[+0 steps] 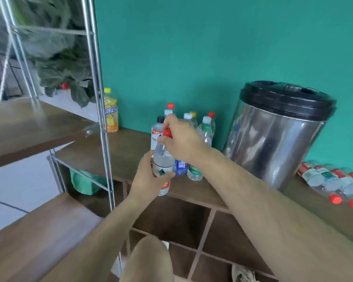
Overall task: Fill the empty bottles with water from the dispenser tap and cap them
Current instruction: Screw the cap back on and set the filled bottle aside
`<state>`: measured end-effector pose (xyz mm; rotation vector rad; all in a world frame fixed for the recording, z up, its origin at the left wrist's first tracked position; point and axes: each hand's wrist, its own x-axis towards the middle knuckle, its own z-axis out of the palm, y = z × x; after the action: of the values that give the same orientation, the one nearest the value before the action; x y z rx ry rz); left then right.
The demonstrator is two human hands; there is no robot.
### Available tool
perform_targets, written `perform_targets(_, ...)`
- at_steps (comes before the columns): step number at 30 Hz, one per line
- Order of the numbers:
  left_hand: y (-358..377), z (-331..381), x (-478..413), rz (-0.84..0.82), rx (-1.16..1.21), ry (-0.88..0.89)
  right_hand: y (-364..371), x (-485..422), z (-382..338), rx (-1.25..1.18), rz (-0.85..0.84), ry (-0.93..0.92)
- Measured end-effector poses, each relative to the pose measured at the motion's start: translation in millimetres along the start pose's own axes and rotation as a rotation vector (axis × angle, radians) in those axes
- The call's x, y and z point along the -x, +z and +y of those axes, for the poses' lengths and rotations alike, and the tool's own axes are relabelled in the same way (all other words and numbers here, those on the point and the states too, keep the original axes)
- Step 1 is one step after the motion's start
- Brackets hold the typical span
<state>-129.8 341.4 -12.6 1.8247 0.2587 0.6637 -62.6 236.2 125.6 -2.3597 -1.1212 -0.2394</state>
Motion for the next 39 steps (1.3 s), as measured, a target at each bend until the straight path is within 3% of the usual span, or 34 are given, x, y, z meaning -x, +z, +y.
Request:
perform_targets(7, -3.4, -48.5, -42.9, 0.087, -0.041, -0.071, 58.7, -37.4, 20.7, -0.128, 0.098, 0.049)
perform_targets(19, -2.1, -59.4, -59.9, 0.081, -0.086, -0.08, 65.6, -32.5, 40.7, -0.132, 0.028, 0.095)
perform_targets(21, -7.1, -45.1, -45.5, 0.136, -0.185, -0.04, 59.7, -16.5, 38.0, -0.253, 0.094, 0.102)
perform_targets(25, -3.3, -5.1, -13.1, 0.243, -0.316, 0.278, 45.1, 32.2, 41.6, -0.255, 0.256, 0.069)
perform_targets(34, 96.5, 123.2, 35.9, -0.164, -0.329, 0.57, -46.2, 158.4, 90.7, -0.074, 0.48, 0.153)
perform_targets(39, 197.2, 163.9, 53.1, -0.399, -0.37, 0.687, -97.0, 223.5, 164.8, -0.054, 0.615, 0.331)
